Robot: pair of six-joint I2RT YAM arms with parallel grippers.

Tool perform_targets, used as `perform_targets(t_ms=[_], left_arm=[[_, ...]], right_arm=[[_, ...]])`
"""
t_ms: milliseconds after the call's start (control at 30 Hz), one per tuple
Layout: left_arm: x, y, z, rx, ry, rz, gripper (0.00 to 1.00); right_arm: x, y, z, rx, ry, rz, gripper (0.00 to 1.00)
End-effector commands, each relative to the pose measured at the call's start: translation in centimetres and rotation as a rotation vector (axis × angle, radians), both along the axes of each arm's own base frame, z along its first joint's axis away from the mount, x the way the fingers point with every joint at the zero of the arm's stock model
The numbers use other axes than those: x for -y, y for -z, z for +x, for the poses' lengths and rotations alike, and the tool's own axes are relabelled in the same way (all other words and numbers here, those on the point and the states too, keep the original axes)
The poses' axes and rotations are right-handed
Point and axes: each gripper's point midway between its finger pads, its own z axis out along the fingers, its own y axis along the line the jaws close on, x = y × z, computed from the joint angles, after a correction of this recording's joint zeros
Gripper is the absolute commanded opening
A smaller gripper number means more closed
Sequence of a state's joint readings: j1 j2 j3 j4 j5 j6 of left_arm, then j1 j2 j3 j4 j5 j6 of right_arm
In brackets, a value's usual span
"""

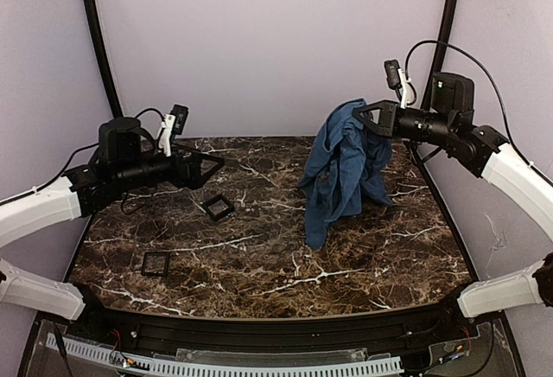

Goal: Remove the brooch from the garment

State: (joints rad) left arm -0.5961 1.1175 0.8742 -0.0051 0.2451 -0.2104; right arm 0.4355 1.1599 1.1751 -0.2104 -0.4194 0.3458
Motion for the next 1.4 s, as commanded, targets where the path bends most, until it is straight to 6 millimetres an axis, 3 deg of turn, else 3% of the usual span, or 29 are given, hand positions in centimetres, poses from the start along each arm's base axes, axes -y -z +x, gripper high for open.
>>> perform_targets(t_ms=[0,100,233,400,667,1100,1133,1233,1367], left_arm=[[5.8,-2.1,-1.1,0.116,0.102,0.014,1.00],[9.4,-1.9,-1.4,0.149,0.157,0.017,1.00],[12.3,-1.9,-1.2,0.175,0.190,0.008,1.00],[13.2,-1.0,-0.7,0.177,0.176,0.024,1.00],[16.5,0.8,-3.8,0.130,0.330,-0.004,1.00],[18.1,-0.3,-4.4,0.202,0.246,-0.019,1.00],[18.5,-0.2,-4.6,0.201,0.246,-0.022,0.98],[19.1,0.2,-4.2,0.179,0.234,-0.024,0.79],[19.5,0.6,-3.8,0.157,0.225,-0.025,0.65]], right_arm=[[-3.5,-4.5,-2.0,0.068,-0.136,0.071,0.00],[-5.5,-6.5,-3.5,0.097,-0.233,0.119,0.00],[-7.0,-8.2,-5.0,0.122,-0.311,0.153,0.00],[-7.1,-9.1,-5.6,0.138,-0.323,0.158,0.00],[-6.6,-8.9,-5.0,0.147,-0.267,0.143,0.00],[-5.9,-8.0,-3.4,0.137,-0.170,0.123,0.00],[-5.8,-7.9,-3.3,0.136,-0.163,0.122,0.00],[-5.8,-7.7,-2.8,0.129,-0.143,0.116,0.00],[-5.7,-7.5,-2.7,0.130,-0.132,0.112,0.00]])
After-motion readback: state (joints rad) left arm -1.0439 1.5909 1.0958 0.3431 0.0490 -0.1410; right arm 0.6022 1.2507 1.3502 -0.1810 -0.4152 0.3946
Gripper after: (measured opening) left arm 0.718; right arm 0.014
